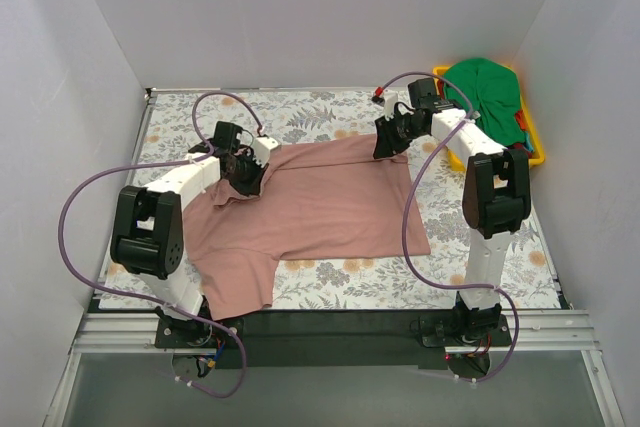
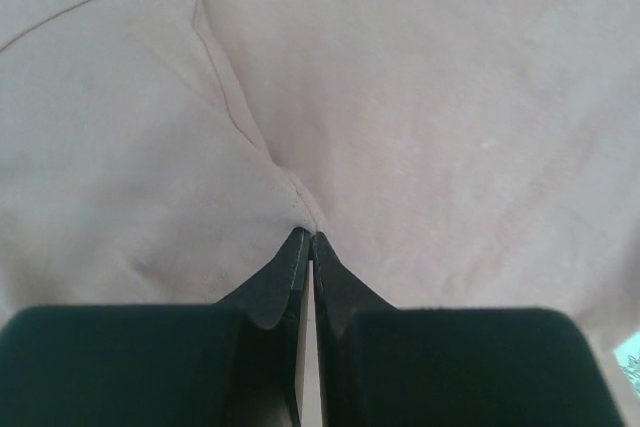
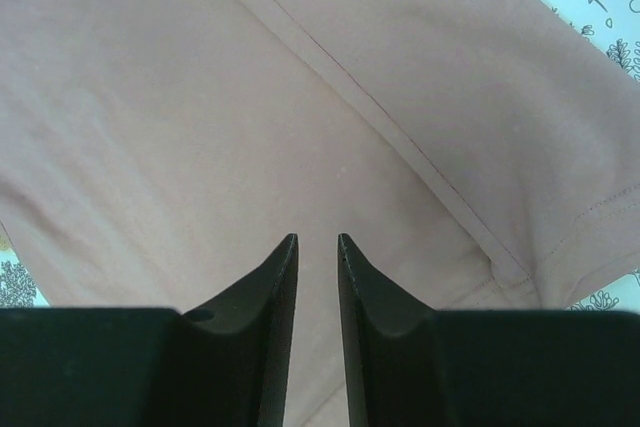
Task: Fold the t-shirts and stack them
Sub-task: Fold the tshirt
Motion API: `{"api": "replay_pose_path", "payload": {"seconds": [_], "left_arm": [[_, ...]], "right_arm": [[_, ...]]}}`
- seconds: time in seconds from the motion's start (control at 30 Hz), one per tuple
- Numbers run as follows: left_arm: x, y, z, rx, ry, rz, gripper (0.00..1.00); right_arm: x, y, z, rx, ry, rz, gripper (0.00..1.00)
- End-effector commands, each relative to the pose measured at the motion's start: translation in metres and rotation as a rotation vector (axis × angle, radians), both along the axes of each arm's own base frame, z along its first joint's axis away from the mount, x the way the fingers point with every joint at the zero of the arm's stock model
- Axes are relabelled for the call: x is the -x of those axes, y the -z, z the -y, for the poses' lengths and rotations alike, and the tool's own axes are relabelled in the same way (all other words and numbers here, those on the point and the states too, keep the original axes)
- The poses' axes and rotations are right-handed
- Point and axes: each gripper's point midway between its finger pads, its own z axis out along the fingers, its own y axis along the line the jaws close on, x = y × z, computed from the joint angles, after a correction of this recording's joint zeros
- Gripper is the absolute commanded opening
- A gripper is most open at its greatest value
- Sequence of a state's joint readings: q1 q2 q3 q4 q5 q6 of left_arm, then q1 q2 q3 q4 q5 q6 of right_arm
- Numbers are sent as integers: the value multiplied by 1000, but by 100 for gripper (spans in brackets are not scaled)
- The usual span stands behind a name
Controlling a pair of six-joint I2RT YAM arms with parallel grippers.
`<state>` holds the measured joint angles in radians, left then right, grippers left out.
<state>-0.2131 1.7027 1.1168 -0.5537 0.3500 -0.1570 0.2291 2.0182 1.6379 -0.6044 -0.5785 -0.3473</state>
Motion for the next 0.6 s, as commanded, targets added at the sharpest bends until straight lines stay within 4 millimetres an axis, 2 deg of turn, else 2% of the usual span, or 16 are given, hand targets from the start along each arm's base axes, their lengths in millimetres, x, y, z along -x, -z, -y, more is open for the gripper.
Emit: {"api": "replay_pose_path", "payload": {"seconds": [0.0,0.03,0.1,0.17,0.2,0.23,0.27,0.3,0.33,0.4,0.43,0.5,0.53,0.57], "left_arm": [[12,-18,16,69,54,-12,0],[13,-16,16,68,55,-18,1],[21,-10,16,66,66,-66,23],[31,-16,20,104,90,-99,36],[29,-23,22,142,81,-98,38],[15,-38,11,189,25,-73,40],[8,-53,12,264,13,-66,43],[-2,-58,3,300,-50,-80,43],[-27,-78,-21,331,-131,-24,44],[-59,-83,-59,353,-270,17,48],[-76,-90,-84,356,-360,45,49],[-92,-87,-110,321,-450,62,52],[-97,-78,-124,331,-504,37,52],[-103,-81,-131,337,-523,47,53]], "right_arm": [[2,-17,-1,-13,-14,41,29],[1,-18,0,-13,-12,41,29],[0,-18,0,-11,-16,45,29],[-2,-19,3,3,-12,55,29],[-4,-20,4,7,-11,61,29],[-10,-26,8,9,0,82,29],[-15,-28,12,17,13,93,29],[-20,-29,16,17,27,95,29],[-33,-39,26,13,55,124,29],[-47,-38,36,19,99,125,29],[-59,-44,46,24,131,144,31],[-67,-33,53,45,155,124,32],[-68,-30,55,55,155,122,34],[-66,-23,57,70,153,109,35]]}}
